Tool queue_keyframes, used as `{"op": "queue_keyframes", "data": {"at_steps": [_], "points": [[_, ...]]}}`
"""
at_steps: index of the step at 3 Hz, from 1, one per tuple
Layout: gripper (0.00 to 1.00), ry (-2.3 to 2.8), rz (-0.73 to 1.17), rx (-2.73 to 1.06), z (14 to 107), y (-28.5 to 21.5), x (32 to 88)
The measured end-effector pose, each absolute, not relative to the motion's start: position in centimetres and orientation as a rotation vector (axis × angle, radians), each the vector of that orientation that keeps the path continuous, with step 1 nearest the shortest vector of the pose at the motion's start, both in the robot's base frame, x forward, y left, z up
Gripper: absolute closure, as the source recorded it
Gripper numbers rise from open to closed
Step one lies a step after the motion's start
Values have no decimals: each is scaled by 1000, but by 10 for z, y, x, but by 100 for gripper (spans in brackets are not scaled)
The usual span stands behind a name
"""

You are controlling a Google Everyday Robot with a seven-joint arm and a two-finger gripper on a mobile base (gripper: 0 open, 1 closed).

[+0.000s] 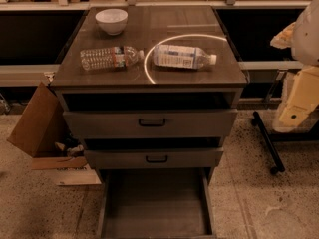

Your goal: Place water bottle into bottom drawer

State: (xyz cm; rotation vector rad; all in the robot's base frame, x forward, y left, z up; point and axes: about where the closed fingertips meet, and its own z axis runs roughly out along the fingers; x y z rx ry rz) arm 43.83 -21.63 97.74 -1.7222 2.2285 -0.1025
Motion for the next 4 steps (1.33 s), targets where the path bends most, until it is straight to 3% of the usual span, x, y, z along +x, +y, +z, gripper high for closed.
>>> {"op": "queue_keyframes", "data": {"at_steps": [2, 4], "points": [[0, 2148, -47, -1760, 976, -188, 466], [0, 1959, 218, -1776, 946, -84, 544]]}}
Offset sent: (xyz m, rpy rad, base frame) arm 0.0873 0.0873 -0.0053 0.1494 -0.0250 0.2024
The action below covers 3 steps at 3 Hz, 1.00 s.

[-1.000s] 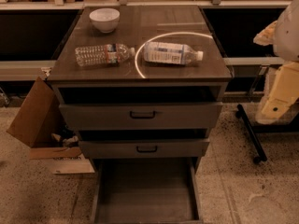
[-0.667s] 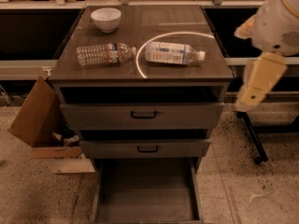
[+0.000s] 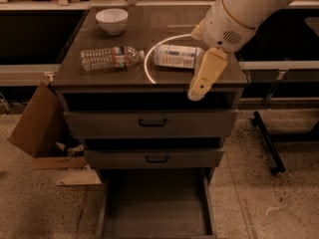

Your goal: Place water bottle into bottom drawer

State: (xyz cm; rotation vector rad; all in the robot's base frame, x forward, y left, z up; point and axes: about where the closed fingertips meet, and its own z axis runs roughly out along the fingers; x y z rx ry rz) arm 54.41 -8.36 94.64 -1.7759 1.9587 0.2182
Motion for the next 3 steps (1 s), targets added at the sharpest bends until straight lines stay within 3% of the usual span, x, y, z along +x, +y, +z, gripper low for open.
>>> {"op": "queue_keyframes", "data": {"at_steps": [2, 3], "points": [[0, 1936, 222, -1762, 945, -79, 550], [0, 1859, 231, -1775, 939, -56, 585]]}}
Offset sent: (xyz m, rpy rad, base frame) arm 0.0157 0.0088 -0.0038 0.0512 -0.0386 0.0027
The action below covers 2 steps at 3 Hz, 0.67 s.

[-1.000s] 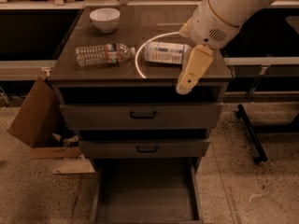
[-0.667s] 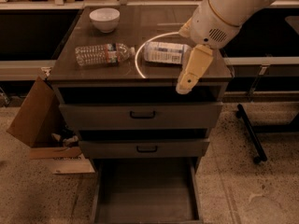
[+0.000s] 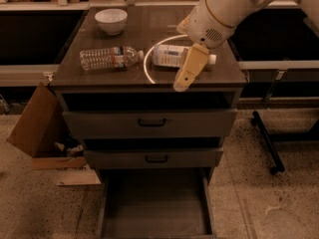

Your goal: Place water bottle into bottom drawer

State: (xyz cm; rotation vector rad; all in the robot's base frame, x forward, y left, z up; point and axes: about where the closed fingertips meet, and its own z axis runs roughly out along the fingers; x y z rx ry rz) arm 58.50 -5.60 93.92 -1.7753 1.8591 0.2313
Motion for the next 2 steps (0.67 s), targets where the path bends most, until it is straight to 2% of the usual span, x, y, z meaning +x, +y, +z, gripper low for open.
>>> {"op": "queue_keyframes", "data": {"at_steps": [2], "points": [[0, 1762, 288, -1790, 924, -4, 644]]}}
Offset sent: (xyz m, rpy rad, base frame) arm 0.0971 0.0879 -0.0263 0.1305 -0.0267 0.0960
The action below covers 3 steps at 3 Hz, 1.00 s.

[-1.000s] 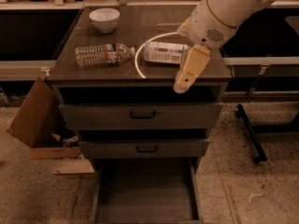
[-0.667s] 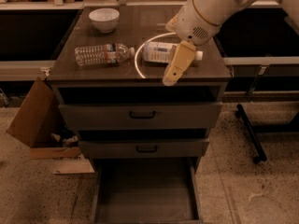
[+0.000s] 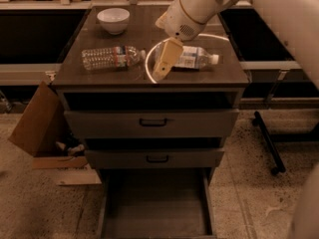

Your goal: Place water bottle into bottom drawer

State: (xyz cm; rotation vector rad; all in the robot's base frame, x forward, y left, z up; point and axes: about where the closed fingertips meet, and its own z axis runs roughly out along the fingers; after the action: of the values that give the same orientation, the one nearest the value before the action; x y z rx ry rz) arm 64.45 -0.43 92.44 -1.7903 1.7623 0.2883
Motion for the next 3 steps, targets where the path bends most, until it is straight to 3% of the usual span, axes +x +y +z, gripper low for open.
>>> {"op": "queue_keyframes", "data": {"at_steps": [3], "points": [[0, 1688, 437, -1790, 880, 88, 712]]}}
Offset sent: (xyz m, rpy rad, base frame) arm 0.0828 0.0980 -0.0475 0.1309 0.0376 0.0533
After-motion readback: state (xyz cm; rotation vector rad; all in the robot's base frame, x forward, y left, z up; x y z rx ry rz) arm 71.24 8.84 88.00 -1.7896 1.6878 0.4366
